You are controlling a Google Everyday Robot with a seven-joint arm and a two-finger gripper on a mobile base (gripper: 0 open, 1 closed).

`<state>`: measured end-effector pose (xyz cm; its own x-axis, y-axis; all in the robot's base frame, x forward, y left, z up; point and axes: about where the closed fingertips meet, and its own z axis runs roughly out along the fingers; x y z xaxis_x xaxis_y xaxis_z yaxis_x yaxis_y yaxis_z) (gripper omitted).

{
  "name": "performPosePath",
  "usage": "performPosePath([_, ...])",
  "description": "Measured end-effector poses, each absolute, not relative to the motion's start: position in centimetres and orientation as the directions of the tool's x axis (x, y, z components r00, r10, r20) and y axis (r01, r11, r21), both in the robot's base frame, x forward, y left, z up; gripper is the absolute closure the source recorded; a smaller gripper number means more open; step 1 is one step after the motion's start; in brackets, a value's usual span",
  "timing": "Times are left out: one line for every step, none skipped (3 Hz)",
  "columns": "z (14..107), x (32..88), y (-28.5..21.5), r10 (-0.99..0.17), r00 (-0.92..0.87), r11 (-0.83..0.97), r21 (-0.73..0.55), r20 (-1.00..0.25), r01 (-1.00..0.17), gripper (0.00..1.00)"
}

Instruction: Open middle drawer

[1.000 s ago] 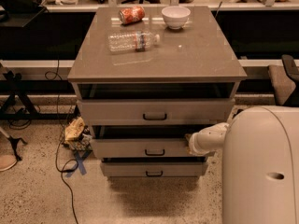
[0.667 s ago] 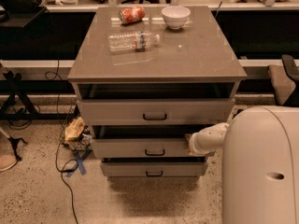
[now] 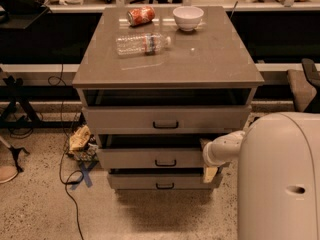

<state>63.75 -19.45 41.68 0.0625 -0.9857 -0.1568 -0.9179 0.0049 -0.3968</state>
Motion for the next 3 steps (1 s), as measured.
performPosePath([42.21, 63.42, -19.46, -0.989, 0.047, 0.008, -0.372, -0.138, -0.928, 0.00])
performPosePath([41.95, 63.21, -19.49, -0.992, 0.017, 0.024, -0.320, -0.124, -0.947, 0.00])
performPosePath([41.45, 63.11, -19.55, -0.995, -0.004, 0.030, -0.254, -0.103, -0.967, 0.00])
